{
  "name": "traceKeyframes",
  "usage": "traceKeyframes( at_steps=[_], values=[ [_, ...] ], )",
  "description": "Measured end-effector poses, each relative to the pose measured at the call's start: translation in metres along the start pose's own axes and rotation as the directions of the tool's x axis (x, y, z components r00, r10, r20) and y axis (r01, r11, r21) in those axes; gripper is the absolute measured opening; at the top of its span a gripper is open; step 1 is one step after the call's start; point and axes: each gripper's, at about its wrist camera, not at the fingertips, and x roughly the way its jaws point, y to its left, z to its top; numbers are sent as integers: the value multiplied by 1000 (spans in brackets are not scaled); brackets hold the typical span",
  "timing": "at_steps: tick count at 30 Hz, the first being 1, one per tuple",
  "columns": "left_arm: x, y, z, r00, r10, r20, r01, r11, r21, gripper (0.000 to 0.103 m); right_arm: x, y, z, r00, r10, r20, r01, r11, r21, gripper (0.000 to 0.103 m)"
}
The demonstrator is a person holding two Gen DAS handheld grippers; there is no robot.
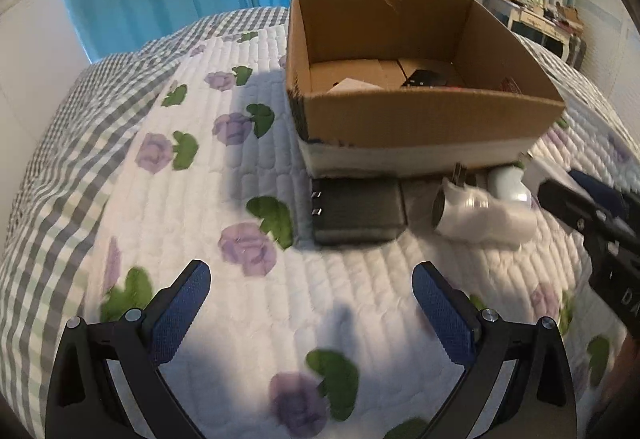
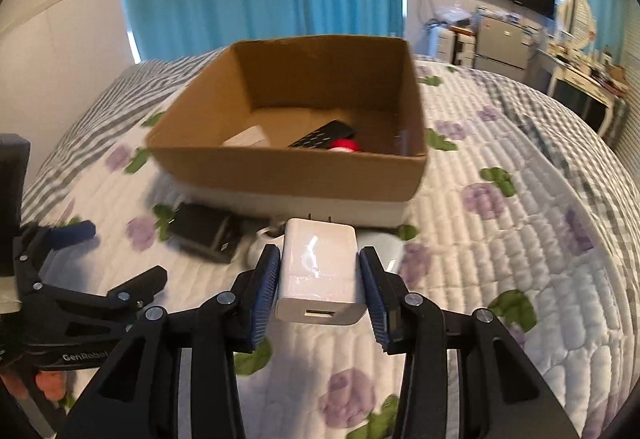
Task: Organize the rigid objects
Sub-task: 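Grasp the white charger with the right tool while the left grasps the black charger, then drop both chargers into the box by opening both tools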
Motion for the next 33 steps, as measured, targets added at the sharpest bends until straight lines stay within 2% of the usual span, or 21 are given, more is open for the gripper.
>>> traceKeyframes(
  at_steps=[6, 12, 14, 15, 17, 18, 23, 33],
  values=[
    [28, -6, 17, 998, -53, -23, 51, 996, -67, 103, 15, -9, 0, 998, -64, -25, 65, 998, 12, 41],
    [48, -16, 20, 999, -36, 0, 36, 998, -45, 103, 29, -16, -1, 994, -83, -65, 86, 995, 45, 41],
    [53, -14, 20, 999, -38, 12, 39, 998, -55, 95, 32, -17, -1, 994, -83, -73, 88, 994, 63, 41],
    [56, -14, 19, 999, -40, 16, 41, 997, -61, 88, 34, -19, -1, 994, -82, -76, 88, 994, 71, 41],
    [59, -12, 18, 997, -83, 10, 83, 994, -69, 78, 36, -20, -1, 993, -83, -78, 89, 993, 78, 41],
    [60, -12, 17, 994, -106, 10, 107, 992, -70, 70, 37, -19, -1, 993, -84, -81, 90, 993, 78, 41],
    [52, -16, 12, 995, -99, 26, 99, 995, -27, 69, 35, -17, -1, 993, -87, -74, 92, 993, 72, 41],
    [1, -11, -4, 988, -146, 44, 149, 987, -66, 68, 8, -13, -2, 997, -78, -21, 79, 995, 57, 41]
  ],
)
